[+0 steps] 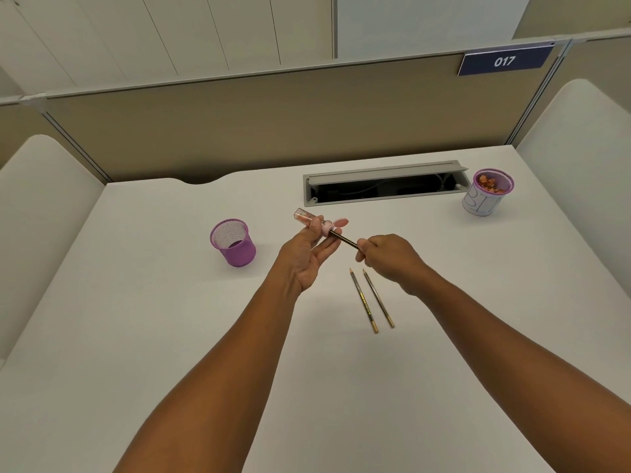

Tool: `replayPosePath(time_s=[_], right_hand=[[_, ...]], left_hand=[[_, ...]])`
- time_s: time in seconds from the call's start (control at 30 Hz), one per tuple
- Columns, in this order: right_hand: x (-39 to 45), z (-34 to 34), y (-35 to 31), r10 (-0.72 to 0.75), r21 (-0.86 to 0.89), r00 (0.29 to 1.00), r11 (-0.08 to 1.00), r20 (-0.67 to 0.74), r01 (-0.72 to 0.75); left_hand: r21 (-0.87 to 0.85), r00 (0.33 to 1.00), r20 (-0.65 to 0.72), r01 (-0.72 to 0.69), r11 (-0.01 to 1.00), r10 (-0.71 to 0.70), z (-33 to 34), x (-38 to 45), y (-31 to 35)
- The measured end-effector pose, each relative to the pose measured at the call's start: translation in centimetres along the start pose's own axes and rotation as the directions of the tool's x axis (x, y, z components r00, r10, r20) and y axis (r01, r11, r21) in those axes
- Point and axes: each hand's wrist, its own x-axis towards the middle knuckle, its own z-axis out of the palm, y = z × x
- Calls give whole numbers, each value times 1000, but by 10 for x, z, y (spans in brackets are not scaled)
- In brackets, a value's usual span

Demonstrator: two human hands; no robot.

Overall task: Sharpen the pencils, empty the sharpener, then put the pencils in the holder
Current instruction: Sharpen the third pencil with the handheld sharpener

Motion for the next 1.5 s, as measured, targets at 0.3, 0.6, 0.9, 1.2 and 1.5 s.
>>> replayPosePath(time_s=[0.3,0.6,0.9,1.2,1.5], right_hand=[[-8,7,21,-667,-560,659,711,-347,424],[-7,7,-9,-105,-306,964,952,-246,26],[-12,9,-4,-207,-165,946,972,-251,169],[-16,9,-1,-386,-601,870,787,-307,137],[-17,-15,-20,330,311,907,861,261,-402]], left_hand=[[-131,997,-73,-12,991,2,4,0,6],[-162,1000,-14,6,987,-9,4,-3,5],[-123,999,-21,-29,992,26,8,-1,6],[-100,1000,-18,11,995,-13,11,-7,-4],[-54,1000,27,-12,998,14,10,-14,-5]])
